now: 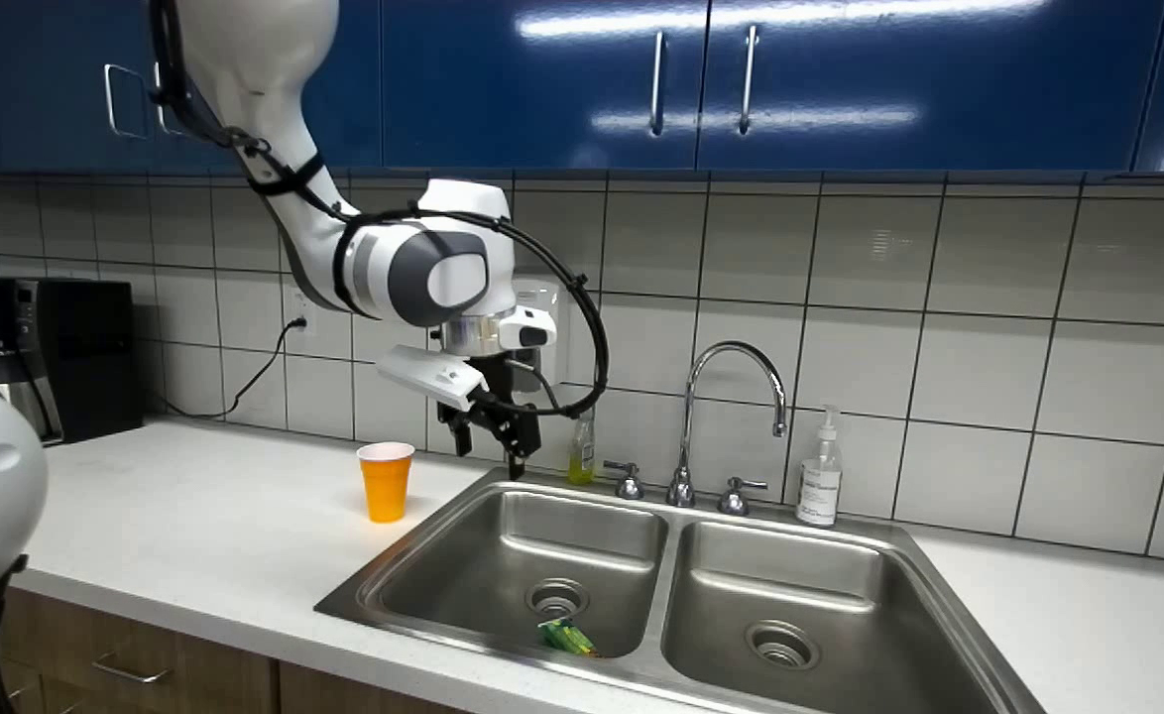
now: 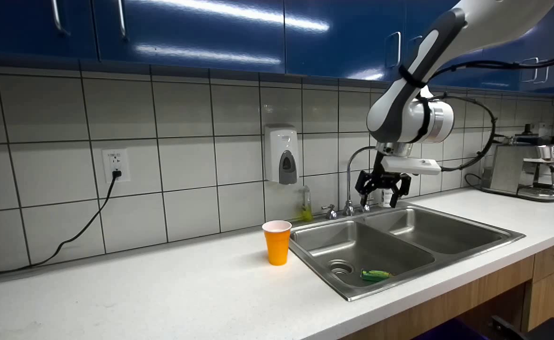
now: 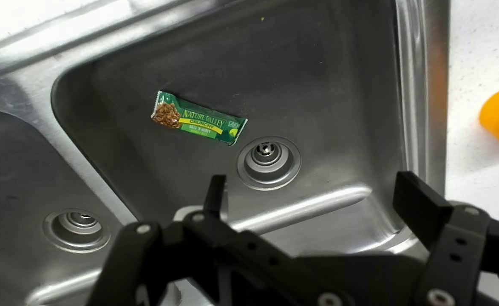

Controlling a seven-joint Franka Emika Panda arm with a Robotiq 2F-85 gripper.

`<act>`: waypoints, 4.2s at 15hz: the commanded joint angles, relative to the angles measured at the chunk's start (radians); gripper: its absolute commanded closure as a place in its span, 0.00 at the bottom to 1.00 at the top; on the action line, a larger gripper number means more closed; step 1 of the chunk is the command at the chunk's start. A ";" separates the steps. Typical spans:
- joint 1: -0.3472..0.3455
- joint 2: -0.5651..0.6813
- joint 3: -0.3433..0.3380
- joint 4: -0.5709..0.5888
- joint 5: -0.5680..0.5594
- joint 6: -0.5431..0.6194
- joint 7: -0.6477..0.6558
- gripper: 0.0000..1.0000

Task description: Take the green packet out of the sink.

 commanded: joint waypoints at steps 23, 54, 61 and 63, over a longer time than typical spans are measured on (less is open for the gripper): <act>-0.122 0.732 0.004 0.492 -0.025 0.104 -0.017 0.00; -0.135 0.798 0.008 0.514 -0.022 0.116 -0.018 0.00; -0.186 0.794 0.059 0.515 -0.024 0.107 -0.100 0.00; -0.198 0.796 0.070 0.519 -0.032 0.105 -0.134 0.00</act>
